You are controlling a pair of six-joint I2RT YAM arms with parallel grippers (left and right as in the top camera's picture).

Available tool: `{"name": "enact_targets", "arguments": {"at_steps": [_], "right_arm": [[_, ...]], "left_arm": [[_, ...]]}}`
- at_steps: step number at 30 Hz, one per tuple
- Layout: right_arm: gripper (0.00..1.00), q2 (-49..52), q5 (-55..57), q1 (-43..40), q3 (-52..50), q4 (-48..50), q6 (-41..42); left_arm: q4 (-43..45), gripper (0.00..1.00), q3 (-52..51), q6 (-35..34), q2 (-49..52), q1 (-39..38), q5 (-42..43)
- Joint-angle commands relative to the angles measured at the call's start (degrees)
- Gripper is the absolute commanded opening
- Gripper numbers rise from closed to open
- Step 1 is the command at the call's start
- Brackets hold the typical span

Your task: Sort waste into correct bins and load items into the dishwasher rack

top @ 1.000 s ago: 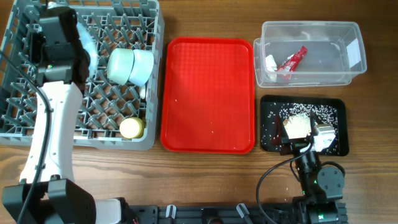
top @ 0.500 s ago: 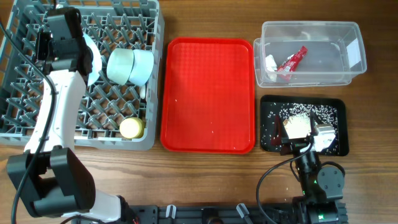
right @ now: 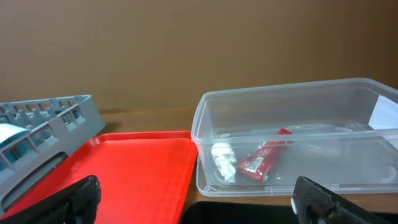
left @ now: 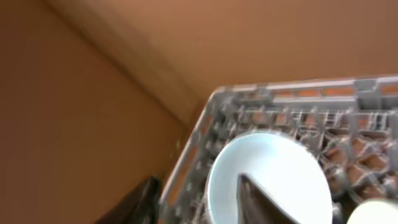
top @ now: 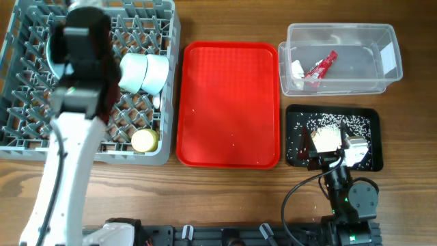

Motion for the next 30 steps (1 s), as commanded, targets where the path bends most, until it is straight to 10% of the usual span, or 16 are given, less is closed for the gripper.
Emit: {"name": "enact_targets", "arguments": {"at_steps": [1,6,11,13,14,30], "right_arm": [[1.00,-0.3,-0.9,-0.2,-0.1,0.2,0.4],[1.00,-0.3,-0.9,-0.2,-0.1,0.2,0.4],[1.00,-0.3,-0.9,-0.2,-0.1,0.2,0.4],[1.00,-0.3,-0.9,-0.2,-0.1,0.2,0.4],[1.00,-0.3,-0.9,-0.2,-0.1,0.2,0.4],[1.00,-0.3,-0.9,-0.2,-0.1,0.2,0.4]], "left_arm": [[-15.9,0.26,-0.6,-33.0,-1.6,8.0,9.9],[-31.4,0.13,-0.6,-45.5,-1.5,20.0,42.8],[-39.5,0.19,-0.6,-41.2,-9.9,18.2,47.8],[-40.6,0.54,-0.6,-41.3,-17.6,15.0,51.6],[-40.6,1.00,-0.6,-41.3,-21.8,13.1,54.6],[-31.1,1.00,-1.4,-37.9,-40.9,4.7,52.7]]}}
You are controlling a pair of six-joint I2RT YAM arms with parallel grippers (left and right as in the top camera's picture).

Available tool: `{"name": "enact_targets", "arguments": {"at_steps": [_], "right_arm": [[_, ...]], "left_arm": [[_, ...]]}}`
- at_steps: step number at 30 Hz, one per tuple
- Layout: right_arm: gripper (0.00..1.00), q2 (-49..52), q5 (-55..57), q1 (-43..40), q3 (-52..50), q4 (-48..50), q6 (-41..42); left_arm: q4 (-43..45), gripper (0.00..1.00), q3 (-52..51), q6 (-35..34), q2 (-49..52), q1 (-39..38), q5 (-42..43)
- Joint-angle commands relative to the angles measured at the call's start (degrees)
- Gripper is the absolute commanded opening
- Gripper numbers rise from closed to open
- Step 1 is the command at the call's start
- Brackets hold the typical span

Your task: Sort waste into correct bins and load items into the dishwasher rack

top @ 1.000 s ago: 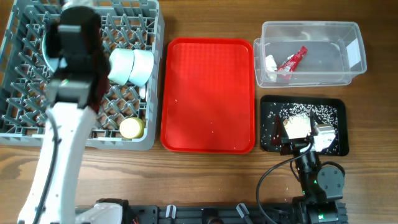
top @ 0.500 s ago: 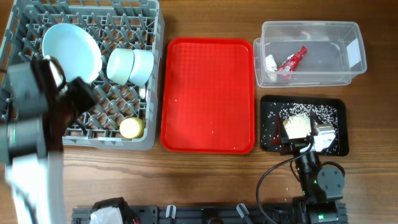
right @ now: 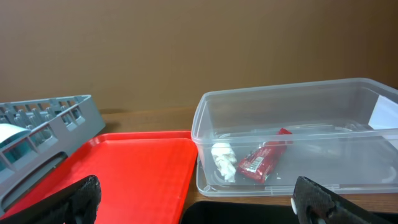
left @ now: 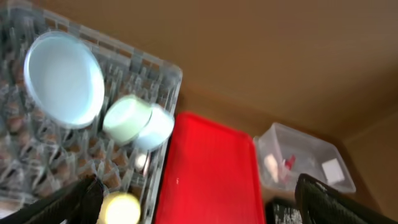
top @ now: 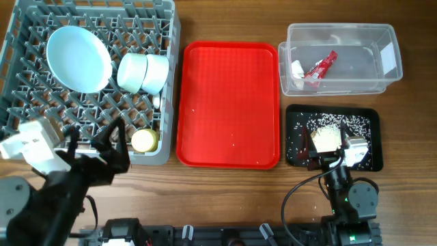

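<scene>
A white bowl [top: 78, 58] lies in the far left of the grey dishwasher rack [top: 20, 102], with two white cups [top: 143, 73] beside it and a yellow item [top: 145, 140] at the rack's near right corner. The left wrist view shows the bowl [left: 64, 79] and cups [left: 127, 118] from above. My left gripper [top: 92, 140] hangs open and empty over the rack's near edge. The clear bin [top: 355, 65] holds a red wrapper [top: 321, 66] and a white tissue [top: 298, 68]. My right gripper [top: 326, 143] rests open and empty over the black tray [top: 331, 108].
A bare red tray [top: 229, 102] lies between the rack and the bins. White crumbs [top: 334, 123] are scattered in the black tray. The right wrist view looks across the red tray [right: 137, 168] at the clear bin [right: 298, 124].
My left arm was stretched over the rack with its gripper at the bowl. Now it is back at the rack's near edge, open, and the bowl lies uncovered in the rack. The right arm has not moved.
</scene>
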Motion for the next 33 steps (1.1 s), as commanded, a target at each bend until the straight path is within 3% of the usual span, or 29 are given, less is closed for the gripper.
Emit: {"name": "enact_targets", "arguments": {"at_steps": [1,5,13,19,24,31,33], "right_arm": [[1.00,-0.3,-0.9,-0.2,-0.1,0.2,0.4],[1.00,-0.3,-0.9,-0.2,-0.1,0.2,0.4],[1.00,-0.3,-0.9,-0.2,-0.1,0.2,0.4],[1.00,-0.3,-0.9,-0.2,-0.1,0.2,0.4],[1.00,-0.3,-0.9,-0.2,-0.1,0.2,0.4],[1.00,-0.3,-0.9,-0.2,-0.1,0.2,0.4],[1.00,-0.3,-0.9,-0.2,-0.1,0.2,0.4]], "left_arm": [[7.7,1.00,-1.8,4.7,1.2,-3.2,-1.5],[15.3,1.00,-7.7,6.7,-0.4,-5.0,-1.7],[34.9,1.00,-39.4,4.0,-18.4,-4.9,-0.1],[39.5,1.00,-56.6,2.4,-31.6,-6.3,0.3],[41.7,1.00,-64.9,2.4,-36.8,-6.8,0.3],[56.9,1.00,-77.4,2.4,-37.1,-8.3,0.2],[56.8,1.00,-77.4,2.4,-37.1,-8.8,0.3]]}}
